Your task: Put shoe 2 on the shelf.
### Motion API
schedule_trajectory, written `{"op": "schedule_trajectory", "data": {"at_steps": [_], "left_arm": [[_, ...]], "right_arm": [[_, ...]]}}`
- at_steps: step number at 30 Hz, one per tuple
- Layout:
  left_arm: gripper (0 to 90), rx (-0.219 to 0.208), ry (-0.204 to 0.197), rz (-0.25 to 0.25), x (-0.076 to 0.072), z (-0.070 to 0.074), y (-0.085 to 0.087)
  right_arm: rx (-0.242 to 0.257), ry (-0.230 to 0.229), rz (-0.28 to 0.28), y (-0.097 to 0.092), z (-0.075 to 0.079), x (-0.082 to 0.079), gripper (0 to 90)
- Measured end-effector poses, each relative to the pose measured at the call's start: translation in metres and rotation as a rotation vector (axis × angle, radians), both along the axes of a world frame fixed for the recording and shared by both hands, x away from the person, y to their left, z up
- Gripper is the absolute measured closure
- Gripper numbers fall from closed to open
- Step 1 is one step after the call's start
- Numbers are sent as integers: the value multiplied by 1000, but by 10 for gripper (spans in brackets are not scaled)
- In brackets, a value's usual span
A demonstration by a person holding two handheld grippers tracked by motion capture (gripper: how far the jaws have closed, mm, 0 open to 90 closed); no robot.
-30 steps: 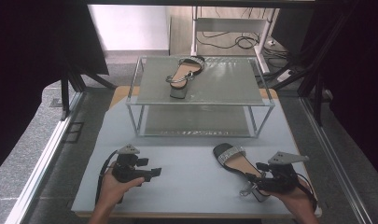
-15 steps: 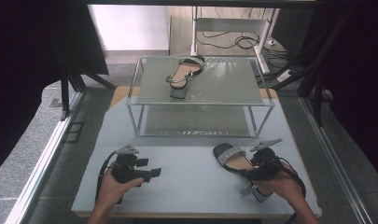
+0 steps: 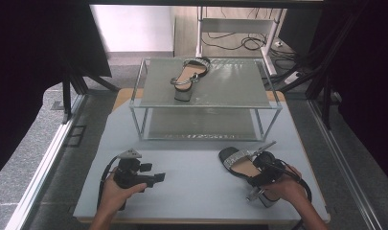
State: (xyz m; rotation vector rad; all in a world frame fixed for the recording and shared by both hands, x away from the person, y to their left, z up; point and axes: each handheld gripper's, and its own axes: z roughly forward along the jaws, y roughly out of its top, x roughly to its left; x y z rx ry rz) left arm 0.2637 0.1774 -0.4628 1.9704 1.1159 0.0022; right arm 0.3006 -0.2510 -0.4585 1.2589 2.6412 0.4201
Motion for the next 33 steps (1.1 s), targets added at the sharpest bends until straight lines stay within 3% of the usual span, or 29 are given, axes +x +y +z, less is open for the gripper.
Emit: {"op": "schedule_trajectory", "data": {"at_steps": [6, 9, 11, 17, 27, 33], "left_arm": [[263, -6, 0, 5, 0, 1, 2], [263, -11, -2, 9, -1, 2, 3], [264, -15, 0, 10, -1, 2, 4], [265, -12, 9, 4, 0, 1, 3], [266, -24, 11, 13, 0, 1, 10], [266, -32, 12, 26, -1, 2, 15]], "right_arm": [[-41, 110, -15, 3, -23, 5, 320], [-30, 121, -26, 2, -23, 7, 339], [1, 130, -66, -3, -21, 9, 403], [23, 141, -77, -6, -21, 11, 413], [169, 145, -84, -20, -16, 11, 420], [304, 129, -90, -30, -3, 5, 421]]}}
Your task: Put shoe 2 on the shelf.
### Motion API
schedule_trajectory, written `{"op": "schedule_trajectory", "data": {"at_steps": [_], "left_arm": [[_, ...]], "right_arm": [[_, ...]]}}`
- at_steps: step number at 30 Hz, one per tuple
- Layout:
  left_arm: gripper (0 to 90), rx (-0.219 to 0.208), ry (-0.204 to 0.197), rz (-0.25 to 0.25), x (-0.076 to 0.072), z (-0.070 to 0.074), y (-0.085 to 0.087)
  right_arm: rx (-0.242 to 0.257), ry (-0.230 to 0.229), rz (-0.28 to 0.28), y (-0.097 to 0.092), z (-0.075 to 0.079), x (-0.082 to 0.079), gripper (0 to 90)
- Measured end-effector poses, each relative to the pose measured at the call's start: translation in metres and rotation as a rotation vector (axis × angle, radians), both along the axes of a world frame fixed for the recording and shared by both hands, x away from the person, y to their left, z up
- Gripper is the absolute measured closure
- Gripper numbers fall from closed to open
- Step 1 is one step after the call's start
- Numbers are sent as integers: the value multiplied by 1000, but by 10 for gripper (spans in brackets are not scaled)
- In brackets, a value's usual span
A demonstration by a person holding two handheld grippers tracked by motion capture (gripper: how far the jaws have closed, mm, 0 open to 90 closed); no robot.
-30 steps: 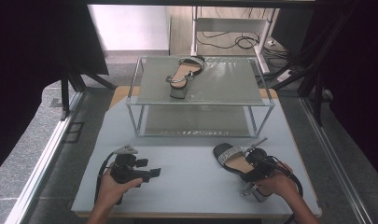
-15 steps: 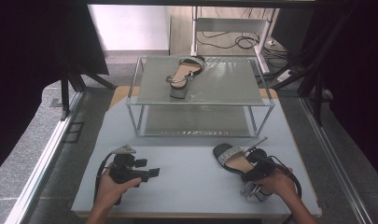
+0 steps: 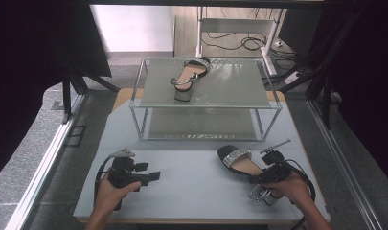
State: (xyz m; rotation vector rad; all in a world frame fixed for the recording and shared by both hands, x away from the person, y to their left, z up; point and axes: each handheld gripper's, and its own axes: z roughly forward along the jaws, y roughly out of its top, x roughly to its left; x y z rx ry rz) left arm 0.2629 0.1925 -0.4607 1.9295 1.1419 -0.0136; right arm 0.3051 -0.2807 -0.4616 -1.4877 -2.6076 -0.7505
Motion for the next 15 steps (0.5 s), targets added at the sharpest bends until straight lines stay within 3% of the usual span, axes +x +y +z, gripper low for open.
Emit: {"op": "schedule_trajectory", "data": {"at_steps": [6, 15], "left_arm": [[266, -2, 2, 3, 0, 0, 1], [266, -2, 0, -3, -1, 1, 1]], "right_arm": [[75, -21, 4, -6, 12, -7, 421], [182, -65, 33, -3, 44, -17, 421]]}}
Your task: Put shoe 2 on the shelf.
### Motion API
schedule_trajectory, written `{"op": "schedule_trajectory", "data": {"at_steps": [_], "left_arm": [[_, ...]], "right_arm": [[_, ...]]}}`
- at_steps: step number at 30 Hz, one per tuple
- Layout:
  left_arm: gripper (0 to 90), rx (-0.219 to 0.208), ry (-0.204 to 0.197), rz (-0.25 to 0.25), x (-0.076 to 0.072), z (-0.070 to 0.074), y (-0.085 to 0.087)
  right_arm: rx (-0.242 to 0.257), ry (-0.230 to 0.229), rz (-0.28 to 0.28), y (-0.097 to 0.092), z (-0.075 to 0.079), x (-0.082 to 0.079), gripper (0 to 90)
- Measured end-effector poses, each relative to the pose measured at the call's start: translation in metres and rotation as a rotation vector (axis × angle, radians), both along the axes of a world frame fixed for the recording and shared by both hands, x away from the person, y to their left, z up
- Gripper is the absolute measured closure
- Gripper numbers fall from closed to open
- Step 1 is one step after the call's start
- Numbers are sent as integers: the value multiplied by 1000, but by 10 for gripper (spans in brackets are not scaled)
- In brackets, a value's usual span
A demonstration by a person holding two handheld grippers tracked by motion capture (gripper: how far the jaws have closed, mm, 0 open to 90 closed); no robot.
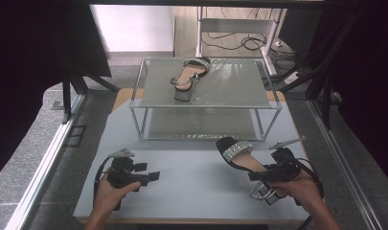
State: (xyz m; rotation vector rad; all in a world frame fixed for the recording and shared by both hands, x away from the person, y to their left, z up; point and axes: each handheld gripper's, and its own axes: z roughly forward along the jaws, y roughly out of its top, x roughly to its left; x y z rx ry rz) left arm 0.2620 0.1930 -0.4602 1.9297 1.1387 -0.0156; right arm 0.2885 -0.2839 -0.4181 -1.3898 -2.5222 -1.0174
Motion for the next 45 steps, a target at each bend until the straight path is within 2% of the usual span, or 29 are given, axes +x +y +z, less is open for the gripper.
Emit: {"op": "schedule_trajectory", "data": {"at_steps": [5, 7, 13, 17, 25, 30, 36, 41, 45], "left_arm": [[267, -2, -8, 17, 0, 0, 1], [277, -20, -9, 31, 0, 1, 3], [276, -18, -8, 24, 0, 1, 4], [275, -14, -5, 14, 1, 0, 3], [275, -14, -4, 12, 0, 0, 3], [274, -11, -2, 7, 0, 0, 2], [274, -12, 2, 6, 1, -1, 3], [275, -16, 2, 3, 1, -2, 3], [274, -14, 3, -3, 1, -2, 3]], "right_arm": [[19, -23, 8, 4, 15, 1, 421], [25, -36, 13, 8, 27, 3, 422], [19, -54, 23, 19, 43, 10, 422], [20, -86, 24, 28, 59, 18, 422], [26, -106, 29, 36, 80, 27, 422], [4, -140, -1, 41, 97, 38, 422], [15, -140, -11, 43, 108, 50, 422], [3, -147, -41, 45, 116, 62, 423], [16, -143, -65, 50, 125, 76, 423]]}}
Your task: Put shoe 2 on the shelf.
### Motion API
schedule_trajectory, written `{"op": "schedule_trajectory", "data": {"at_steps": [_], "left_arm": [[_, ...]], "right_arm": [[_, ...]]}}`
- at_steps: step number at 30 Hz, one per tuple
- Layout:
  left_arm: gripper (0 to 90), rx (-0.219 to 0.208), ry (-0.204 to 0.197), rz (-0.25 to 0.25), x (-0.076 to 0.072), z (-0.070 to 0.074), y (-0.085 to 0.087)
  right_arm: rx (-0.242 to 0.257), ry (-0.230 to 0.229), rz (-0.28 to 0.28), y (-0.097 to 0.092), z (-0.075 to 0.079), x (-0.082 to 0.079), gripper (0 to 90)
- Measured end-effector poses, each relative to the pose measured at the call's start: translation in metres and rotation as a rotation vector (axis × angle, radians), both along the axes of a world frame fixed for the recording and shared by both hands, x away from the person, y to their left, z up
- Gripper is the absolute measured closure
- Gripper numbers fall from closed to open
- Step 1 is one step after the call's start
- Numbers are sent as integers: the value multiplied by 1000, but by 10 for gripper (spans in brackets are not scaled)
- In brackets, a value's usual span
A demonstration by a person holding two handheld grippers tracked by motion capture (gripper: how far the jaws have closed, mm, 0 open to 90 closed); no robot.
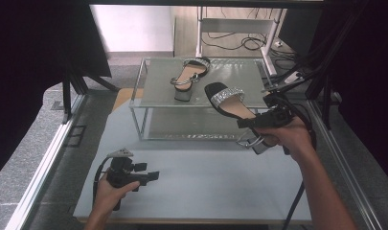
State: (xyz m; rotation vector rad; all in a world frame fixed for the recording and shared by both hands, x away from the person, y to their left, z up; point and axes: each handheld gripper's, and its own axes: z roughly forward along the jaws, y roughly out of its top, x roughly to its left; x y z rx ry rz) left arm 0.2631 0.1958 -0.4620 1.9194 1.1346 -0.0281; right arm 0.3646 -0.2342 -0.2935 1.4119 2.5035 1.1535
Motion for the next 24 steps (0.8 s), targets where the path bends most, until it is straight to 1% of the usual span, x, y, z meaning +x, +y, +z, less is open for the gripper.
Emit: {"op": "schedule_trajectory", "data": {"at_steps": [1, 4, 6, 8, 11, 12, 13, 16, 18, 21, 22, 24], "left_arm": [[274, 0, 0, 0, 0, 0, 0], [274, -5, 0, -3, 0, 1, 0], [274, -7, 1, -6, 0, 1, 0], [274, -7, 2, -8, 0, 1, 0], [274, -10, 4, -10, 0, 0, 0], [274, -11, 6, -12, 0, -1, 0], [274, -12, 7, -15, 1, -1, -1], [274, -14, 8, -19, 1, -1, -1], [274, -17, 8, -18, 1, -1, 0], [274, -20, 8, -21, 1, -1, 0], [274, -20, 8, -21, 1, -1, 0], [274, -22, 8, -25, 1, -2, -1]], "right_arm": [[0, 0, 0, 0, 0, 0, 423], [-7, 13, -15, 5, 6, 12, 423], [-7, 12, -29, 7, 8, 18, 423], [-25, 8, -37, 9, 11, 25, 423], [-26, 11, -49, 13, 17, 35, 423], [-26, 11, -49, 13, 17, 35, 423], [-28, 15, -59, 15, 22, 43, 424], [-22, 15, -79, 19, 27, 55, 424], [-18, 23, -91, 21, 28, 63, 423], [-32, 33, -119, 25, 27, 75, 423], [-32, 33, -119, 25, 27, 75, 423], [-41, 40, -128, 27, 26, 83, 424]]}}
